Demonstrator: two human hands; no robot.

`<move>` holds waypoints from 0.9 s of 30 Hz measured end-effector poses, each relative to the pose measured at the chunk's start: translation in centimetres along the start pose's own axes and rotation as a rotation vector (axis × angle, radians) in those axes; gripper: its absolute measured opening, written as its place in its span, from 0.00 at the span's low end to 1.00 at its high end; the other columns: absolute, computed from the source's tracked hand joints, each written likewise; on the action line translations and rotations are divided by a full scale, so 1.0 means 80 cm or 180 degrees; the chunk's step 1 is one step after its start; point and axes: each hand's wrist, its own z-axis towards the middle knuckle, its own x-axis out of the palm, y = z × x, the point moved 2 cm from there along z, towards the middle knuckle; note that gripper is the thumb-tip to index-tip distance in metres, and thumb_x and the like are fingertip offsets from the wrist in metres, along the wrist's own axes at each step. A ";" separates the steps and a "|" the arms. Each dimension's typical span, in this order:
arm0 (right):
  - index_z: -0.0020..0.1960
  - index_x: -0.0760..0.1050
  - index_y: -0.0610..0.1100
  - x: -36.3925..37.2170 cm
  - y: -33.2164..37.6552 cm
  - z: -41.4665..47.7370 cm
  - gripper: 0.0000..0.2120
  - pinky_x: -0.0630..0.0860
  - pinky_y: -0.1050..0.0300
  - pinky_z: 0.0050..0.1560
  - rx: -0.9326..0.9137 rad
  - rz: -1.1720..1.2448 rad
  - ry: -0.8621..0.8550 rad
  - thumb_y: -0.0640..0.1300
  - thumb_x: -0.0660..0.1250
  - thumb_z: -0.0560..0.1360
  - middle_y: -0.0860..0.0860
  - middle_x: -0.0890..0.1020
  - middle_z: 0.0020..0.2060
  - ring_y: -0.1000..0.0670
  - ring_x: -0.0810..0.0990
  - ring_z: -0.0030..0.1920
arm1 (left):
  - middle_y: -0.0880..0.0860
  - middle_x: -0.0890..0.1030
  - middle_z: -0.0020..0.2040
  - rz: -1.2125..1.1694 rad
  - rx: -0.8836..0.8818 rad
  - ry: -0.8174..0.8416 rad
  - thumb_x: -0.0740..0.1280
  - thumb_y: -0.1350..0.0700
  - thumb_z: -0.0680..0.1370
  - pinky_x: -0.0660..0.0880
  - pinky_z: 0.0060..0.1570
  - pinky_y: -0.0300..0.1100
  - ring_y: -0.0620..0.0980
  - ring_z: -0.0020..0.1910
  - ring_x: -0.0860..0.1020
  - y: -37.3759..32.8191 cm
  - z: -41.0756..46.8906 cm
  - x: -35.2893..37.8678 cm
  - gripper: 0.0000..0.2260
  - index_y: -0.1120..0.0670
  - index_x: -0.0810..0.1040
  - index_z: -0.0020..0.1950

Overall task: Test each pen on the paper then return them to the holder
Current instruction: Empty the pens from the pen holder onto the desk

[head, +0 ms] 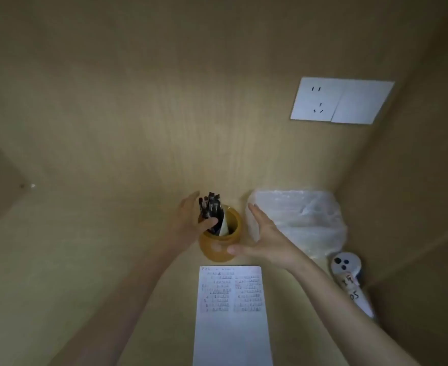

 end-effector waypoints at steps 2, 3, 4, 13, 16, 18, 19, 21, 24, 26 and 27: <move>0.77 0.44 0.51 0.010 -0.006 0.014 0.57 0.55 0.53 0.74 -0.0146 0.0168 -0.0091 0.52 0.80 0.62 0.53 0.50 0.77 0.52 0.51 0.76 | 0.52 0.59 0.74 -0.0259 0.0092 -0.0093 0.71 0.49 0.72 0.63 0.68 0.49 0.50 0.71 0.63 0.011 0.011 0.006 0.37 0.52 0.54 0.75; 0.76 0.46 0.54 0.018 -0.014 0.021 0.54 0.58 0.53 0.73 -0.0180 0.0196 -0.0116 0.50 0.80 0.62 0.53 0.53 0.76 0.53 0.54 0.74 | 0.52 0.59 0.74 -0.0384 0.0131 -0.0114 0.71 0.50 0.71 0.63 0.68 0.46 0.50 0.70 0.63 0.019 0.016 0.012 0.38 0.52 0.54 0.75; 0.74 0.47 0.57 0.024 -0.019 0.027 0.53 0.60 0.56 0.71 -0.0223 0.0224 -0.0131 0.47 0.80 0.63 0.54 0.57 0.74 0.56 0.58 0.72 | 0.51 0.59 0.74 -0.0494 0.0164 -0.0117 0.72 0.50 0.71 0.63 0.66 0.44 0.49 0.70 0.63 0.021 0.019 0.015 0.39 0.52 0.54 0.75; 0.75 0.50 0.60 0.074 -0.085 0.070 0.57 0.75 0.64 0.57 -0.0670 0.0822 -0.0368 0.51 0.83 0.57 0.60 0.71 0.65 0.62 0.73 0.62 | 0.49 0.64 0.72 -0.1028 0.0734 -0.0113 0.76 0.50 0.67 0.65 0.68 0.51 0.46 0.70 0.65 0.039 0.039 0.045 0.46 0.44 0.49 0.75; 0.70 0.54 0.63 0.085 -0.096 0.079 0.54 0.74 0.58 0.60 -0.0760 0.0696 -0.0627 0.54 0.83 0.54 0.60 0.70 0.65 0.59 0.72 0.63 | 0.50 0.66 0.71 -0.1111 0.0839 -0.0248 0.76 0.48 0.66 0.66 0.68 0.51 0.47 0.69 0.67 0.047 0.047 0.048 0.45 0.40 0.51 0.74; 0.70 0.54 0.61 0.091 -0.099 0.083 0.53 0.74 0.61 0.59 -0.0822 0.0749 -0.0779 0.52 0.83 0.55 0.60 0.69 0.64 0.59 0.72 0.62 | 0.51 0.66 0.71 -0.1145 0.0908 -0.0310 0.76 0.49 0.66 0.66 0.68 0.51 0.47 0.69 0.67 0.051 0.047 0.048 0.45 0.41 0.51 0.74; 0.70 0.53 0.60 0.095 -0.097 0.083 0.53 0.74 0.66 0.56 -0.0836 0.0797 -0.0853 0.51 0.83 0.56 0.62 0.69 0.62 0.60 0.72 0.61 | 0.51 0.65 0.71 -0.1159 0.0937 -0.0327 0.76 0.49 0.66 0.67 0.68 0.50 0.47 0.69 0.67 0.053 0.046 0.048 0.44 0.41 0.52 0.74; 0.70 0.53 0.58 0.102 -0.092 0.081 0.52 0.72 0.72 0.47 -0.0855 0.0769 -0.1010 0.48 0.82 0.58 0.65 0.68 0.58 0.62 0.72 0.57 | 0.51 0.65 0.71 -0.1166 0.0999 -0.0350 0.76 0.51 0.67 0.67 0.67 0.51 0.47 0.69 0.67 0.055 0.040 0.047 0.43 0.43 0.53 0.74; 0.69 0.57 0.57 0.109 -0.085 0.080 0.49 0.71 0.72 0.50 -0.0977 0.0523 -0.1193 0.46 0.83 0.57 0.62 0.70 0.59 0.61 0.72 0.59 | 0.49 0.64 0.71 -0.1269 0.1018 -0.0529 0.76 0.54 0.67 0.68 0.67 0.50 0.46 0.68 0.67 0.067 0.026 0.037 0.41 0.44 0.56 0.74; 0.69 0.59 0.55 0.108 -0.073 0.081 0.49 0.71 0.67 0.58 -0.1116 0.0282 -0.1196 0.45 0.83 0.56 0.60 0.70 0.61 0.62 0.70 0.61 | 0.48 0.64 0.71 -0.1474 0.0951 -0.0691 0.76 0.57 0.67 0.68 0.66 0.48 0.45 0.67 0.67 0.082 0.014 0.026 0.40 0.44 0.58 0.73; 0.70 0.59 0.55 0.107 -0.066 0.081 0.50 0.70 0.62 0.63 -0.1206 0.0067 -0.1187 0.46 0.83 0.56 0.58 0.69 0.63 0.59 0.69 0.63 | 0.48 0.65 0.70 -0.1649 0.0886 -0.0740 0.76 0.58 0.67 0.69 0.65 0.46 0.44 0.66 0.69 0.092 0.006 0.020 0.40 0.44 0.58 0.73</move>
